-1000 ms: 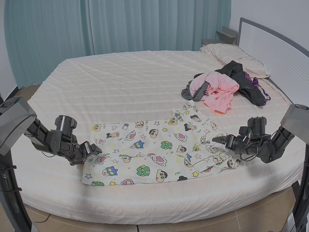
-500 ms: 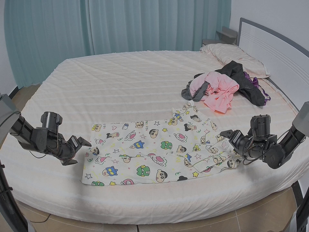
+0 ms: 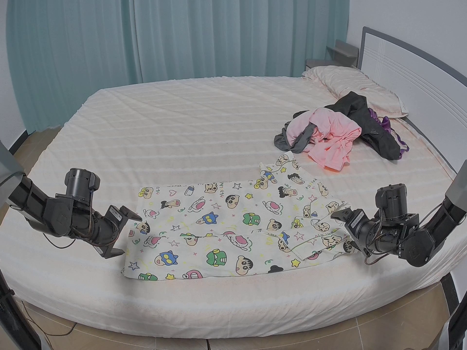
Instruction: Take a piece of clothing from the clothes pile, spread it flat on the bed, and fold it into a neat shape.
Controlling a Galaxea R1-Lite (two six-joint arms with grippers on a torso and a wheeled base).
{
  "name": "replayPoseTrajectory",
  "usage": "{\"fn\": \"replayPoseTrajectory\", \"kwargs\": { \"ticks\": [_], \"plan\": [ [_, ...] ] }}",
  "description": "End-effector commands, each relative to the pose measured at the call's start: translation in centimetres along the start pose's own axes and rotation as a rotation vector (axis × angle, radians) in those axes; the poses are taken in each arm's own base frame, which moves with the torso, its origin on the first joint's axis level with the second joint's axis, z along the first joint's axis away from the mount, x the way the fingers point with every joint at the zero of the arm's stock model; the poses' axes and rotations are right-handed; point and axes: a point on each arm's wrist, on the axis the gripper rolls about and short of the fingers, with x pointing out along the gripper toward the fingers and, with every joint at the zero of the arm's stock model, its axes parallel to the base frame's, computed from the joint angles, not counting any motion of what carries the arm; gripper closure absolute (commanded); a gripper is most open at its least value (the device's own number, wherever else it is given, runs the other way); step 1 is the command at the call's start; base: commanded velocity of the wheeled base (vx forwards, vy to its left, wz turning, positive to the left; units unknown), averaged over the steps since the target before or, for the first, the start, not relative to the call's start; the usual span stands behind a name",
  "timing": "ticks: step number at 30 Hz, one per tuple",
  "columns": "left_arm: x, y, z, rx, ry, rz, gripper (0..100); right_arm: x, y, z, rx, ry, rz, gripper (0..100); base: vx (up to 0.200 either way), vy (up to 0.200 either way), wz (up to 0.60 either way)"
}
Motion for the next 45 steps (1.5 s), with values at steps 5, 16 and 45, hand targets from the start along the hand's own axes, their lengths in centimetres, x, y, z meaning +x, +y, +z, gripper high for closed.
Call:
{"fn": "replayPoseTrajectory", "kwargs": {
  "ticks": [5,16,45],
  "plan": [
    [0.1,0.4,-0.4,0.001,0.014,-0.002,0,0.3,0.8,-0.8,0.003,0.02,0.022,0,0.0,0.0,0.0],
    [0.5,0.7,-0.5,0.002,0.012,-0.007,0,2.3,0.1,-0.9,0.014,0.025,-0.01,100,0.0,0.0,0.0],
    [0.8,1.1,-0.9,0.001,0.027,0.011,0,-2.6,1.0,-1.9,-0.039,0.003,-0.067,100,0.0,0.0,0.0]
  ]
}}
